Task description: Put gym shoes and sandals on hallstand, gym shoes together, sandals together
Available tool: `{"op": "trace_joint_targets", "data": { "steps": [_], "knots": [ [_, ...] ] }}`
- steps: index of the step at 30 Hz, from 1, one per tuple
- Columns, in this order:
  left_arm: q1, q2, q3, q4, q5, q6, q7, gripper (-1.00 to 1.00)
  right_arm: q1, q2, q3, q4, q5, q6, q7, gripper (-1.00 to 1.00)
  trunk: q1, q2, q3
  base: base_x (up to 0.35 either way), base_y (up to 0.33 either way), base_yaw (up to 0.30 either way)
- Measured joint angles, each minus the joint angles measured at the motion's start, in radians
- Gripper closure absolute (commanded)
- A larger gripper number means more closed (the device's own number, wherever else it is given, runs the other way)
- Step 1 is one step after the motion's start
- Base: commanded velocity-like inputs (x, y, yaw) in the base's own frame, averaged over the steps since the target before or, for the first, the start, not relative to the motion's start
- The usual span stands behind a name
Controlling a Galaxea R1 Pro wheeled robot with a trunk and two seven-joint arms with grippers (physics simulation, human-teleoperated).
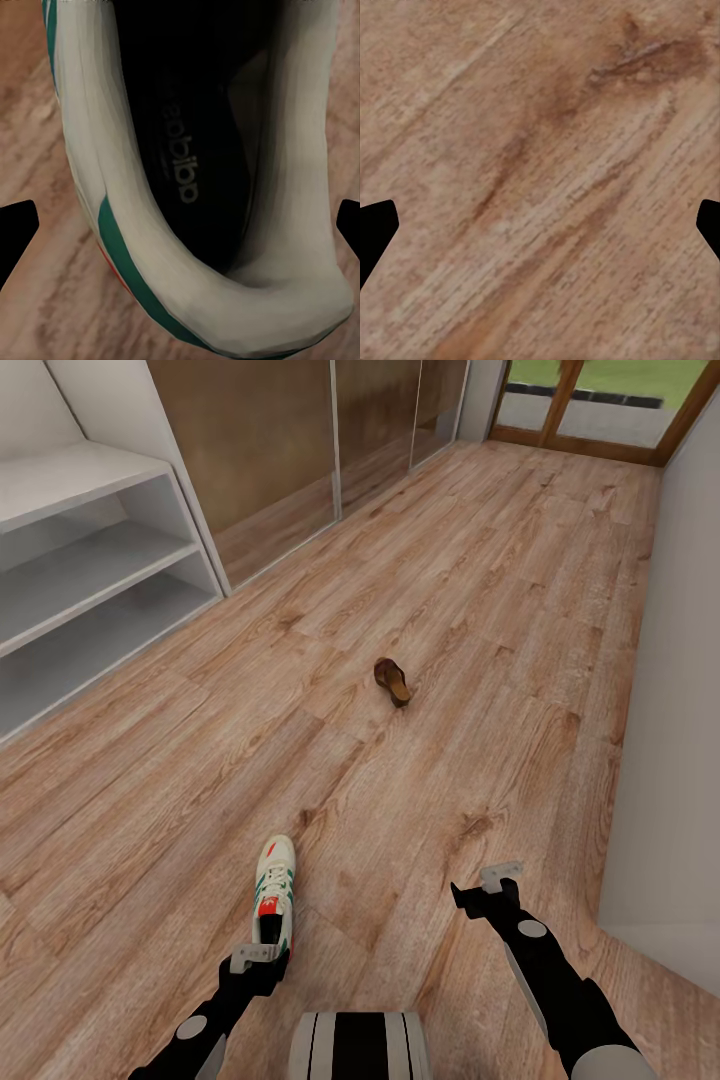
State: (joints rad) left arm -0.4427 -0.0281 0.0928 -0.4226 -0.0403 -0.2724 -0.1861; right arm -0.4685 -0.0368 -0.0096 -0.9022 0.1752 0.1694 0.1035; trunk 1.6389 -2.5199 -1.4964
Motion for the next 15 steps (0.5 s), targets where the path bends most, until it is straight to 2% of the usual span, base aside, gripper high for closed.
{"op": "trace_joint_targets", "data": {
  "steps": [1,15],
  "knots": [
    [0.0,0.0,0.0,0.0,0.0,0.0,0.0,1.0,0.0,0.0,0.0,0.0,0.0,0.0,0.0,-1.0,0.0,0.0,0.0,0.0,0.0,0.0],
    [0.002,0.001,-0.001,-0.007,0.002,0.0,-0.001,1.0,0.0,0.0,0.001,0.003,0.0,0.0,0.0,-1.0,0.0,0.0,0.0,0.0,0.0,0.0]
  ]
}}
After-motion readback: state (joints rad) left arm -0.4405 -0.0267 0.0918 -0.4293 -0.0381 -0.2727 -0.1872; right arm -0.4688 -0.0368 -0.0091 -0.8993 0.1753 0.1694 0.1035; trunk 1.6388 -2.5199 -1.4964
